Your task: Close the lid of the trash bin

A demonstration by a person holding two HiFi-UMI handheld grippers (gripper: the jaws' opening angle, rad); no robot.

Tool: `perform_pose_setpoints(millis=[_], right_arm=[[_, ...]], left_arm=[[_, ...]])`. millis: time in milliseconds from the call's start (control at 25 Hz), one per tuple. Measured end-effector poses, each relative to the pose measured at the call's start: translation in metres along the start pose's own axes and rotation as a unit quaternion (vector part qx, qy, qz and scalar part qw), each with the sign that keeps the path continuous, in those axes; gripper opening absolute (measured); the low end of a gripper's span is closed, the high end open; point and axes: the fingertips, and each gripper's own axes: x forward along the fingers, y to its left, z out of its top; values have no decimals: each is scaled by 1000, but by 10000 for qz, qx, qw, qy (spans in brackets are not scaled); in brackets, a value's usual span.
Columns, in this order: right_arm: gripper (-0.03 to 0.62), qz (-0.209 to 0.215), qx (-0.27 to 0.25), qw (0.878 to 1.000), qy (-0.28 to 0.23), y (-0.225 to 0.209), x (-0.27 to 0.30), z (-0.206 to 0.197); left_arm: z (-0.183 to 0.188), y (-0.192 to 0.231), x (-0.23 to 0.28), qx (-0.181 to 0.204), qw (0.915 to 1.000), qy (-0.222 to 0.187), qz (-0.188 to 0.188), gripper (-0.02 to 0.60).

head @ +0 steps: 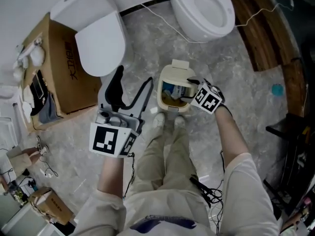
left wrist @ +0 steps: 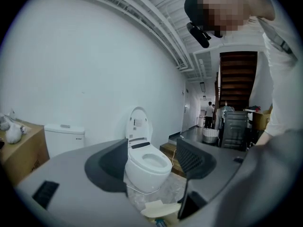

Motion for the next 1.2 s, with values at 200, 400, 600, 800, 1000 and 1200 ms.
perform_pose_setpoints(millis=[200, 400, 600, 800, 1000, 1200], right_arm=[[360, 180, 77, 9998, -86, 43, 20, -22], [360, 341, 248, 9991, -54, 75, 43, -48], [362, 428, 555, 9975, -50, 95, 68, -76], [364, 429, 734, 9964, -31, 103, 95, -93], [364, 454, 780, 9959, -16, 106, 113, -105], [362, 561, 580, 9967, 118, 107, 125, -117]], left_arm=[[-18, -3, 29, 100, 9998, -14, -167, 305], [-45, -11, 58, 163, 9993, -78, -324, 305], [-82, -27, 70, 228, 9982, -11, -553, 305], [-119, -23, 74, 147, 9978, 159, -625, 305], [-143, -7, 77, 47, 9985, 186, -511, 305], [-162, 5, 80, 1, 9989, 201, -421, 305]])
